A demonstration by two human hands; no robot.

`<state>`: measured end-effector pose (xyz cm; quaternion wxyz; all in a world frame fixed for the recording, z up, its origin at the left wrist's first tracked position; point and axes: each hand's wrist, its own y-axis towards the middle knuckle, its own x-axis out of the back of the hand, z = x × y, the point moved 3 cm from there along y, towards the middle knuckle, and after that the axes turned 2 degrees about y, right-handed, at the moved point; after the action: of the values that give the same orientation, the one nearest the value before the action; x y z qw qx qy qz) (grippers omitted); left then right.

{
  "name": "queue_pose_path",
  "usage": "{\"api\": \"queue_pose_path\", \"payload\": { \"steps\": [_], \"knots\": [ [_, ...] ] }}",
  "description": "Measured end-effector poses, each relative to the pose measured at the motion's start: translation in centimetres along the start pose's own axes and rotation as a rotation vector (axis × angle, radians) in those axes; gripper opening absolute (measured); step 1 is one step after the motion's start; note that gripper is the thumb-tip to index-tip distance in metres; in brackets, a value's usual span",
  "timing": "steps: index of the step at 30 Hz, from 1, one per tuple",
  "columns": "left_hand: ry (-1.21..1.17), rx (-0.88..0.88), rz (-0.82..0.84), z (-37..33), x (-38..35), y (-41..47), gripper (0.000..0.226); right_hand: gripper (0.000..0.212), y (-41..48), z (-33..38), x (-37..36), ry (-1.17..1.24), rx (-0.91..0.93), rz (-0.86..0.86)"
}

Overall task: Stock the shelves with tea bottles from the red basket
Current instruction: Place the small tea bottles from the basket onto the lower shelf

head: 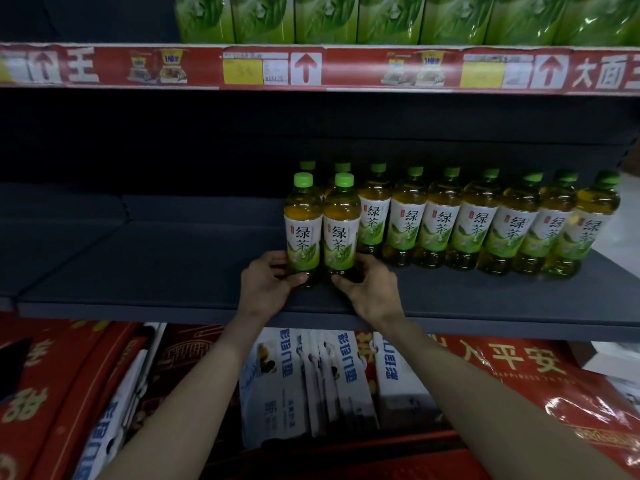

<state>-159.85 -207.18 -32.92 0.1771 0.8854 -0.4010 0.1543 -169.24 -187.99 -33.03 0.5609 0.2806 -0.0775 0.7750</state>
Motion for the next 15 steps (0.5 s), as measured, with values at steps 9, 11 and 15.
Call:
{"api": "queue_pose_path", "payload": {
  "steps": [9,11,15],
  "knots": [
    [-0.031,-0.039,-0.046,0.3,-1.1,0.8,0.059,0.064,0.9,-0.8,-0.6,-0.050,-0.032,-0.078],
    [-0.032,-0.048,-0.055,0.4,-1.3,1.0,0.058,0.066,0.9,-0.8,-0.6,-0.053,-0.037,-0.094],
    [0.004,-0.069,-0.073,0.5,-1.6,0.9,0.059,0.068,0.9,-0.7,-0.7,-0.072,-0.055,-0.103]
  ]
}}
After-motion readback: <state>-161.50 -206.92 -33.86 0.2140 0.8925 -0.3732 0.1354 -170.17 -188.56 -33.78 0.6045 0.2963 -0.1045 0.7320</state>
